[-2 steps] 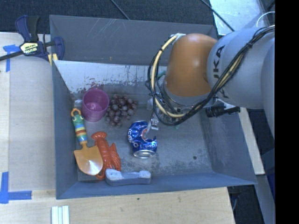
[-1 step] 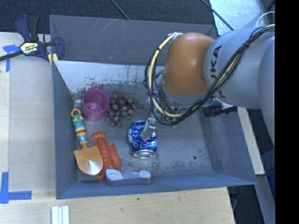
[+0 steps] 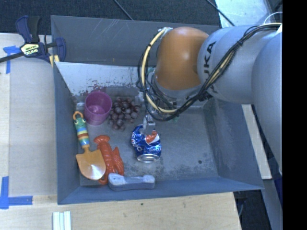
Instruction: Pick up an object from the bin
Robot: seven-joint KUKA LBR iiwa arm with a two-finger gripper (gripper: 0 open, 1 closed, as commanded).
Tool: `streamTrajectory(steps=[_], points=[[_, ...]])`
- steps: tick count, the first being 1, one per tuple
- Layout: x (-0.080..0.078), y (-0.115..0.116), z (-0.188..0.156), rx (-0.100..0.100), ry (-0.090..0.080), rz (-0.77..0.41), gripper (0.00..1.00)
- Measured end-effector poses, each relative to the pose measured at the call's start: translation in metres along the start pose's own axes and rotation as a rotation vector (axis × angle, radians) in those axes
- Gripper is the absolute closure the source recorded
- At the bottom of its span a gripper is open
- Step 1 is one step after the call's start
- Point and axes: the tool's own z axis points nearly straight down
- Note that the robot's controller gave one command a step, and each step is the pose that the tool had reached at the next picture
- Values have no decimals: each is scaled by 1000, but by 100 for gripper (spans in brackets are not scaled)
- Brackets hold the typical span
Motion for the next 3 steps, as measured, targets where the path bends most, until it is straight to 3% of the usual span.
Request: streamTrajectory(steps=[1, 2, 3], points=[[29, 15, -10, -3, -2, 267, 0], [-9, 8, 30, -1, -6, -143, 0], [21, 5, -43, -4, -10, 228, 100]])
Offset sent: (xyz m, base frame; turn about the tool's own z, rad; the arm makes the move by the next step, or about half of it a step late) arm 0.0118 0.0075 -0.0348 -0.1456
